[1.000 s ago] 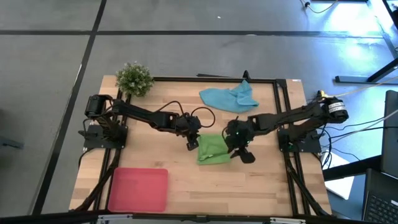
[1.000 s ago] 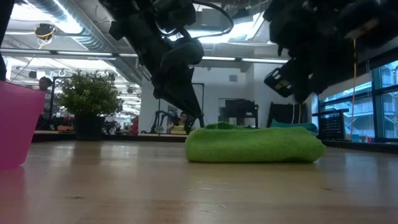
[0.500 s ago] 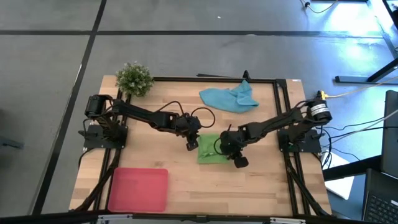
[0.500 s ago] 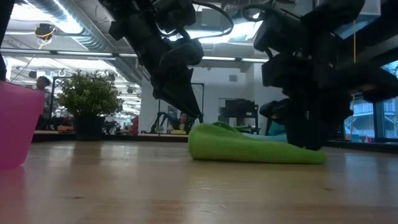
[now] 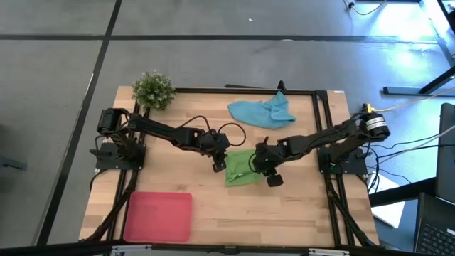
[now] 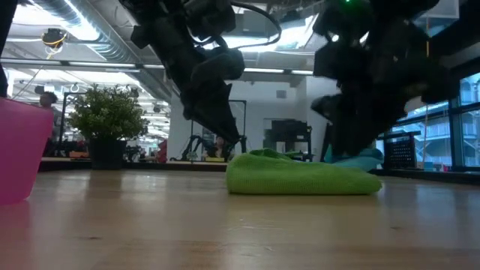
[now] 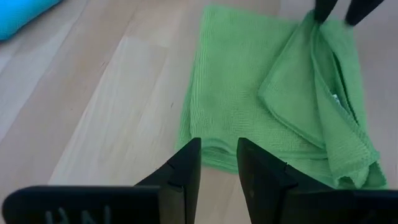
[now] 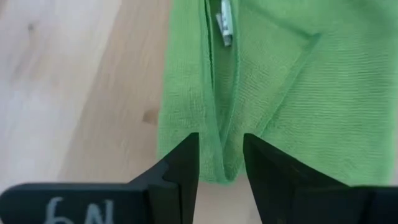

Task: Roll microfiber towels into tight, uniform cylinder then place into a basket
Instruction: Roll the microfiber green towel

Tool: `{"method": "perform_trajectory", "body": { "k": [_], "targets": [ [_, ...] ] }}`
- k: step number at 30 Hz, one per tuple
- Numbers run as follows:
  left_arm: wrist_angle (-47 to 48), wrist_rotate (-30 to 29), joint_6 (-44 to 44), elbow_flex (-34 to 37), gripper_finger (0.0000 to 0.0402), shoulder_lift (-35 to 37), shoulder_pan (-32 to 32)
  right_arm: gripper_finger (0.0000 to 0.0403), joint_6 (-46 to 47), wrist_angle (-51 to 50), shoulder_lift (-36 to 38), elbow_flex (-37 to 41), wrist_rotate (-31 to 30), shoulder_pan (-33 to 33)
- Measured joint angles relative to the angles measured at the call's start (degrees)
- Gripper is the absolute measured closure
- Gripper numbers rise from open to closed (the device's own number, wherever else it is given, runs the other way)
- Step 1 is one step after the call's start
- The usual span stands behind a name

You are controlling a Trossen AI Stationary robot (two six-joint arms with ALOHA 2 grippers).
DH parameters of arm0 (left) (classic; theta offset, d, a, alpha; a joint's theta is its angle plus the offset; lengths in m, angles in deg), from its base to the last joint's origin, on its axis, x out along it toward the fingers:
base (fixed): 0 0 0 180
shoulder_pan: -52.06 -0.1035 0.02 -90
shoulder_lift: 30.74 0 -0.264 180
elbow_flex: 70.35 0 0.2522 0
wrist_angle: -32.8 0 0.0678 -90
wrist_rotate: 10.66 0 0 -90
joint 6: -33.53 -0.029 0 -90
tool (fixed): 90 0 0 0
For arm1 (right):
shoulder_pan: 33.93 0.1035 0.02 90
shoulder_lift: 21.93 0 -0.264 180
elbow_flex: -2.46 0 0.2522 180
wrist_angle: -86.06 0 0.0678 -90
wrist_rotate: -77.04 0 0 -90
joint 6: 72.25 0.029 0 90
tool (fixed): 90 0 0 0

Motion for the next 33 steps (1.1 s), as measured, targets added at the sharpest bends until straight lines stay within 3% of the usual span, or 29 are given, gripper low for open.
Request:
{"method": "perform_trajectory", "body": {
  "k": [6, 15, 20, 25, 33],
  "targets": [
    [0.6, 1.5, -1.5, 0.0, 0.0305, 0.0, 0.1, 0.0277, 1.5, -1.6, 4.6, 0.0, 0.6, 2.6],
    [0.1, 9.7, -11.3, 0.0, 0.0305, 0.0, 3.8, 0.0277, -2.6, 4.4, 2.1, 3.6, -2.4, 7.8],
    [0.1, 9.7, -12.9, 0.0, 0.0305, 0.0, 6.6, 0.0277, 2.9, 5.0, 1.5, 4.2, -4.2, 7.6],
    [-0.2, 9.5, -13.0, 0.0, 0.0305, 0.0, 8.6, 0.0274, 1.4, 5.8, 1.2, 4.1, -4.2, 7.6],
    [-0.2, 9.4, -12.9, 0.0, 0.0305, 0.0, 10.0, 0.0227, -2.0, 6.8, -3.0, 4.1, -3.7, 7.6]
  ]
}}
